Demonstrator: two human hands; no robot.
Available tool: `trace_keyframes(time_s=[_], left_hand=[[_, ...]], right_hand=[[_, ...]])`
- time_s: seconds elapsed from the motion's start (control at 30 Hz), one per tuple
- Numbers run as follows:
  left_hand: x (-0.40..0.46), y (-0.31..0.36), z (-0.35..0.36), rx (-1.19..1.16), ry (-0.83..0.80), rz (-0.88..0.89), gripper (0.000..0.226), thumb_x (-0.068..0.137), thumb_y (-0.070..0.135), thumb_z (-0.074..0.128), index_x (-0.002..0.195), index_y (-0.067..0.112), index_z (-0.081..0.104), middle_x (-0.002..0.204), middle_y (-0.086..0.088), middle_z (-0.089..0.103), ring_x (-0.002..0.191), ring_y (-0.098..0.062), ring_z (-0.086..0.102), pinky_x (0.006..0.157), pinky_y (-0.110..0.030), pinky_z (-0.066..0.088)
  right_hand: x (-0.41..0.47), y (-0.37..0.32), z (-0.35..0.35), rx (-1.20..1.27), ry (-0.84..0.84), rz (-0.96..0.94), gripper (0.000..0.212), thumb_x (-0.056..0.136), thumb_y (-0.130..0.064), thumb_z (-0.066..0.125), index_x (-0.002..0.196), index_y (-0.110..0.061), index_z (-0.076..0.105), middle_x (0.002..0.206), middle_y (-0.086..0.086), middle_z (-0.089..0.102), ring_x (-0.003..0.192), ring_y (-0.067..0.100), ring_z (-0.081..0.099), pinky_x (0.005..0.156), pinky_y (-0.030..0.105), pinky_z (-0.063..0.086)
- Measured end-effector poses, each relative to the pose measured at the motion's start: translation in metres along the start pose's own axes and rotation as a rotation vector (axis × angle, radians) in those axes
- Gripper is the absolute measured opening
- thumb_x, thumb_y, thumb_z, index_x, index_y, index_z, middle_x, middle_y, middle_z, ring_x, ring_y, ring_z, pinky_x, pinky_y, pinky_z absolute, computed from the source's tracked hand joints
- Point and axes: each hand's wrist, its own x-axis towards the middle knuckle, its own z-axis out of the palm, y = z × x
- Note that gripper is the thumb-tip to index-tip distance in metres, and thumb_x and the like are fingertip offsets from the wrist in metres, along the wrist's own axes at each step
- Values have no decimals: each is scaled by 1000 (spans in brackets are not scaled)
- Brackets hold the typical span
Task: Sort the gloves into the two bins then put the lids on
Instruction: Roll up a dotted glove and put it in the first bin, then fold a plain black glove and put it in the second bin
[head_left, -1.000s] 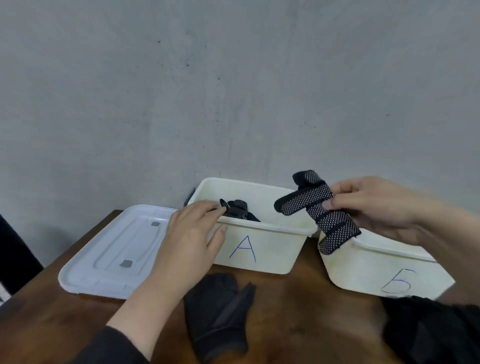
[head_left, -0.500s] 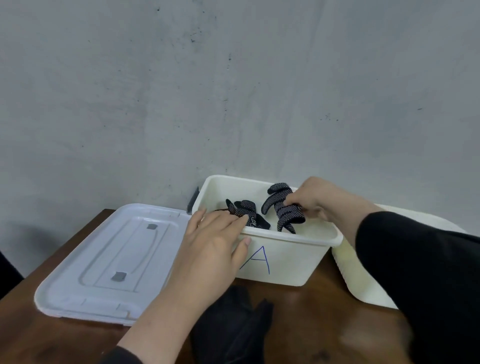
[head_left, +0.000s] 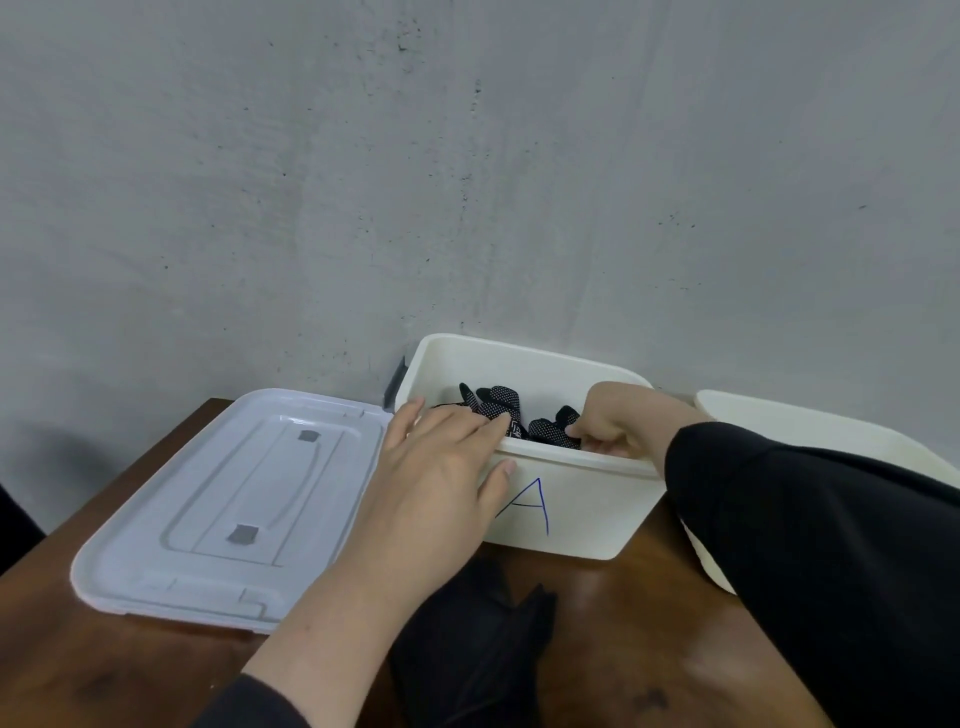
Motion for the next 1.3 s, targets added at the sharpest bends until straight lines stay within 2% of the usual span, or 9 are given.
trace_keyframes(time_s=[0.1,0.23,0.37,0.47,0.6,0.77,0.9,1.0,1.3], left_hand=[[0,0,-1,-4,13,0,45,92,41,44,124,21,69,107,10,67,111,-14,57,115,-34,19],[-1,1,-1,-10,20,-3,46,93,41,42,125,19,68,108,10,66,111,-14,57,116,-35,19],[-2,2,0,-8,-2,-13,48,93,42,42,127,18,67,111,7,67,114,-17,57,117,-36,18],[-3,13,-3,-2,9,-24,51,95,44,41,128,13,66,124,0,66,129,-21,52,119,-43,21],[-13,70,-8,-175,96,48,42,97,38,48,127,13,66,129,-1,62,126,-18,50,112,-38,35],[-60,170,10,-499,-227,-69,36,101,44,40,133,34,55,127,22,54,117,5,46,99,-15,38],[-96,208,36,-646,-361,-238,36,103,36,43,138,42,47,120,27,52,111,7,50,99,-19,44],[-109,228,47,-641,-429,-305,36,104,30,42,139,39,46,116,25,54,106,7,53,91,-12,42],[-121,268,67,-627,-362,-391,37,104,16,42,136,29,51,123,12,59,111,-4,53,90,-13,36]], right_hand=[[-1,0,-5,-51,4,-34,37,107,-32,47,92,-6,69,94,7,74,83,25,65,87,32,55],[-19,2,-18,-228,245,-258,33,102,-25,49,129,-10,59,126,8,68,113,28,65,98,30,50],[-64,20,-41,257,560,-445,32,101,-25,47,97,-3,70,98,10,75,91,35,71,84,47,58],[-118,45,-38,351,649,-566,31,100,-27,49,86,-10,71,81,-6,72,79,28,69,68,38,58],[-176,101,4,442,684,-624,25,101,-33,55,83,-26,71,77,-12,71,76,10,66,73,33,55],[-200,187,91,422,583,-517,18,101,-25,57,102,-36,70,92,-22,70,91,-6,63,78,18,51],[-213,247,147,359,521,-495,22,103,-20,55,117,-29,68,109,-23,65,103,-5,60,88,17,49],[-223,271,162,308,515,-561,29,104,-17,51,128,-27,64,126,-22,61,118,-10,53,99,9,41],[-222,285,160,537,596,-522,29,105,-16,45,124,-24,66,115,-15,69,108,-3,61,93,14,46]])
